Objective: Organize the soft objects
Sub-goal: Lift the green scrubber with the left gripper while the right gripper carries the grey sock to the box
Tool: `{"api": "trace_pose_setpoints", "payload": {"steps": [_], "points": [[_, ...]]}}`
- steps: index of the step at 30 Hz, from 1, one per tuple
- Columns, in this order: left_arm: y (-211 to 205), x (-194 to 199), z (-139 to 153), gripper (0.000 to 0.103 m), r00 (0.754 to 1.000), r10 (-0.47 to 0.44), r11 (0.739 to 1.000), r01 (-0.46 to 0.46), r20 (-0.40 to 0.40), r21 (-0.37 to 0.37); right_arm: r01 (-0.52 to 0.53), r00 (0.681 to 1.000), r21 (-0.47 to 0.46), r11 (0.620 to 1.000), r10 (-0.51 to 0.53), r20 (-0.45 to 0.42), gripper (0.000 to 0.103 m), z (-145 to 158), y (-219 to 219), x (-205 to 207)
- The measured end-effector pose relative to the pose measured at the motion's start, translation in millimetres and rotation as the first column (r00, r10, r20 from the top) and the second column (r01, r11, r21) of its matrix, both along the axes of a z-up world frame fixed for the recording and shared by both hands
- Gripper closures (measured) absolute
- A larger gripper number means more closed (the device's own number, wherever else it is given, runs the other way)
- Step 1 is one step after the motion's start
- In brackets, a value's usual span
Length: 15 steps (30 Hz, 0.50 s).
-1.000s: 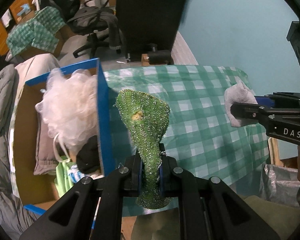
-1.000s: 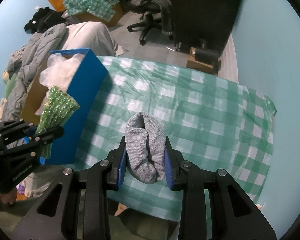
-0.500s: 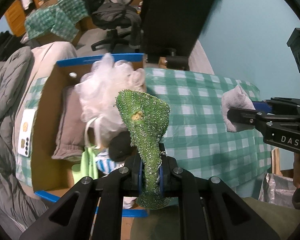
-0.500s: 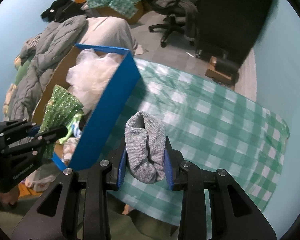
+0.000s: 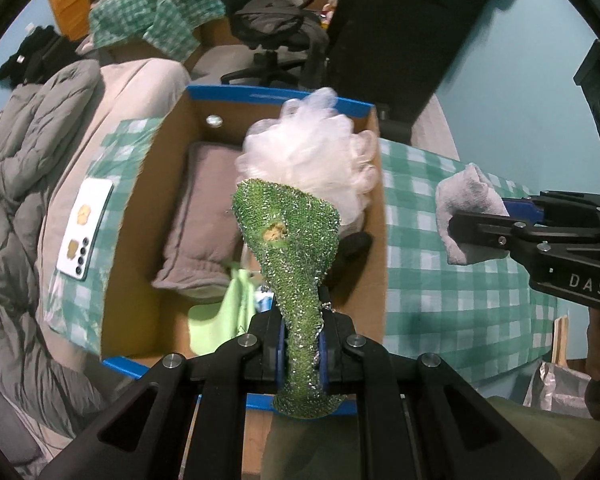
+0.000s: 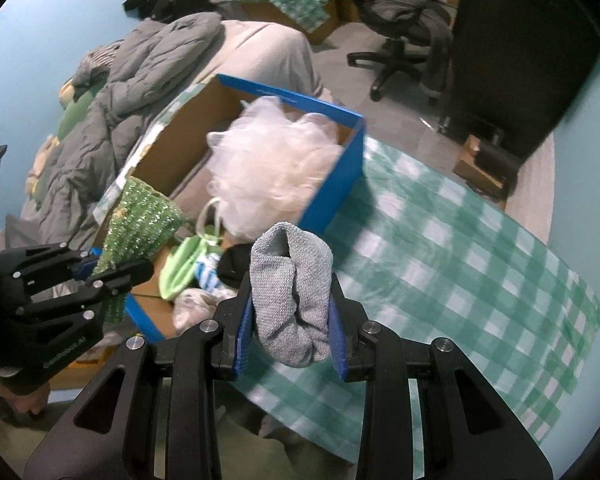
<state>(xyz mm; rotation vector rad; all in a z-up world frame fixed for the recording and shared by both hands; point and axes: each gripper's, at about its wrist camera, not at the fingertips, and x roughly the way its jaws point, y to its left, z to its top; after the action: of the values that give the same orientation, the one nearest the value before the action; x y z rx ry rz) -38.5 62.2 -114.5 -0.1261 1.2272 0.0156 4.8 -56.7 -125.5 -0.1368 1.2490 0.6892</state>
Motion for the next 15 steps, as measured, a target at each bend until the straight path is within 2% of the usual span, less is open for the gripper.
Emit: {"api": "trace_pose_setpoints", "payload": {"steps": [5,15], "points": [[20.5,-1.4,-6.1,0.091,0.999,0.031,1.0,-0.031,-0.009,-0.004,-0.027,0.999,0.021,0.999,0.027,-0.019,0.072,-1.5,23.1,0.5],[49.6,9.0,-19.3,0.091,0.999,0.034,0.999,-0.035,-0.021,-0.019,-0.065,0.996,0.035,0.997,0.067,-0.065,0.072,-15.8,67.0,-0.1]]}}
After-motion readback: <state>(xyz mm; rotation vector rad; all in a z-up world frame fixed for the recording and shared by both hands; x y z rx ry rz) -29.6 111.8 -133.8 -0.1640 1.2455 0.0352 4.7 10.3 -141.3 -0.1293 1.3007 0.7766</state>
